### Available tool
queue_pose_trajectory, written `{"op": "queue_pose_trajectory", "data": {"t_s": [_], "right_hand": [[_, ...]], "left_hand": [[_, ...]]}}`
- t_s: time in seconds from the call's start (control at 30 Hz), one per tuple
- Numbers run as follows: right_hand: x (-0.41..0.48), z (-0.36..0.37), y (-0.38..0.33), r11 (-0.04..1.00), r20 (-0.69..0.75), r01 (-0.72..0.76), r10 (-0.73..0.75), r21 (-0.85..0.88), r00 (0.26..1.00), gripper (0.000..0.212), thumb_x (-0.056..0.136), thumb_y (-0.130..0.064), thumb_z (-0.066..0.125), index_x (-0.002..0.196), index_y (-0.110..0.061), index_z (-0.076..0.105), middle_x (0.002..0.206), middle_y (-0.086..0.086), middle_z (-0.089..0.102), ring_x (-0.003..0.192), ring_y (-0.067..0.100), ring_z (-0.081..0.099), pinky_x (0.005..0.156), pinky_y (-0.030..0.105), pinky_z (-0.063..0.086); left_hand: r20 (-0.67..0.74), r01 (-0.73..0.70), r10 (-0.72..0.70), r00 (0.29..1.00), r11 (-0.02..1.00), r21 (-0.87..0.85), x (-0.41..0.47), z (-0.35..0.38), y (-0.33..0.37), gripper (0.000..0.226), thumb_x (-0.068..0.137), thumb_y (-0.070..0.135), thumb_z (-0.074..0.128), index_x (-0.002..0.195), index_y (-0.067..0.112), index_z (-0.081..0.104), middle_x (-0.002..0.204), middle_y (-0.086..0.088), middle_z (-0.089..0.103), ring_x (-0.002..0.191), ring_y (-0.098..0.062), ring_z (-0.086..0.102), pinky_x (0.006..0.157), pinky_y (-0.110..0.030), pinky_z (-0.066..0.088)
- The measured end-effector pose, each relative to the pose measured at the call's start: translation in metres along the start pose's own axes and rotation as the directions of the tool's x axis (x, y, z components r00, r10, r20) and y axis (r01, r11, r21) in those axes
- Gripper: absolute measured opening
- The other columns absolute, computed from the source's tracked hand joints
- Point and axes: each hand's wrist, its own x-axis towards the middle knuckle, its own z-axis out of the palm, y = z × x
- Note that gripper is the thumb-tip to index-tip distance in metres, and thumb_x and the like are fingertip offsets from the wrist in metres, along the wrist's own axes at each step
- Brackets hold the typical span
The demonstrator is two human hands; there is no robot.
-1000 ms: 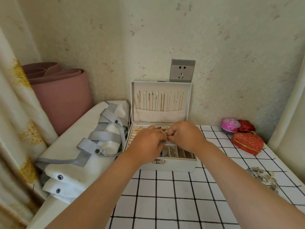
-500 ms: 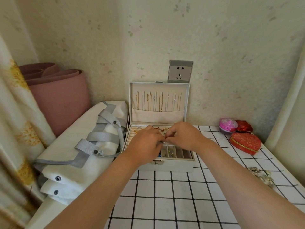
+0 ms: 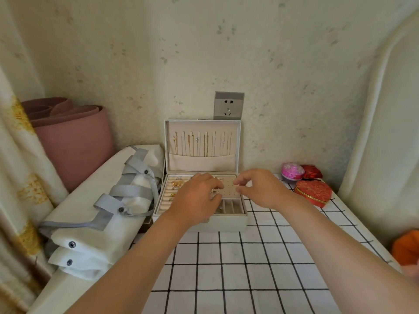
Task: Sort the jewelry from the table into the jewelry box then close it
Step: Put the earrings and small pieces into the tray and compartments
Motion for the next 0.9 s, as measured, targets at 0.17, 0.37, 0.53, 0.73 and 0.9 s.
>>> {"op": "queue_pose_trajectory", "data": {"t_s": [0.17, 0.37, 0.53, 0.73, 0.9], "right_hand": [[-0.045, -0.033, 0.023, 0.999, -0.008, -0.053, 0.053, -0.008, 0.999, 0.014, 0.090, -0.027, 0.070, 0.104, -0.027, 0.075, 0.097, -0.014, 0.068, 0.095, 0.004, 0.063, 0.083, 0.020, 0.049], [-0.103, -0.056, 0.071, 0.984, 0.026, -0.177, 0.177, 0.005, 0.984, 0.014, 0.090, -0.023, 0.070, 0.098, -0.034, 0.073, 0.096, -0.014, 0.069, 0.094, 0.001, 0.063, 0.083, 0.018, 0.049], [-0.140, -0.067, 0.107, 0.961, 0.081, -0.272, 0.275, -0.047, 0.958, 0.022, 0.087, -0.020, 0.070, 0.090, -0.042, 0.069, 0.095, -0.014, 0.070, 0.089, 0.004, 0.067, 0.087, 0.033, 0.058], [-0.148, -0.068, 0.127, 0.961, 0.087, -0.261, 0.269, -0.085, 0.959, 0.027, 0.093, -0.013, 0.061, 0.109, -0.028, 0.076, 0.112, -0.005, 0.069, 0.096, 0.013, 0.066, 0.083, 0.028, 0.057], [-0.144, -0.061, 0.135, 0.965, 0.140, -0.231, 0.248, -0.127, 0.958, 0.028, 0.097, -0.016, 0.060, 0.120, -0.025, 0.072, 0.123, -0.003, 0.064, 0.095, 0.009, 0.055, 0.056, 0.009, 0.034]], "left_hand": [[0.034, -0.044, 0.047, 0.998, 0.997, -0.068, -0.008, 0.011, 0.046, 0.027, 0.094, 0.027, 0.056, 0.120, 0.025, 0.064, 0.111, 0.010, 0.060, 0.107, -0.010, 0.050, 0.091, -0.031, 0.046], [0.120, -0.068, 0.092, 0.989, 0.980, -0.185, -0.015, 0.057, 0.106, 0.023, 0.095, 0.031, 0.057, 0.117, 0.030, 0.064, 0.105, 0.015, 0.059, 0.094, -0.003, 0.048, 0.085, -0.024, 0.045], [0.220, -0.096, 0.139, 0.966, 0.977, -0.192, -0.010, 0.096, 0.151, 0.025, 0.095, 0.029, 0.056, 0.119, 0.030, 0.064, 0.110, 0.012, 0.060, 0.098, -0.004, 0.050, 0.085, -0.024, 0.046], [0.321, -0.113, 0.144, 0.936, 0.987, -0.113, -0.004, 0.128, 0.169, 0.030, 0.096, 0.024, 0.057, 0.125, 0.028, 0.065, 0.116, 0.002, 0.061, 0.110, -0.016, 0.051, 0.091, -0.037, 0.049], [0.307, -0.060, 0.099, 0.947, 0.989, -0.135, -0.002, 0.138, 0.166, 0.019, 0.094, 0.021, 0.059, 0.107, 0.024, 0.072, 0.103, 0.002, 0.062, 0.100, -0.014, 0.053, 0.088, -0.032, 0.048]]}}
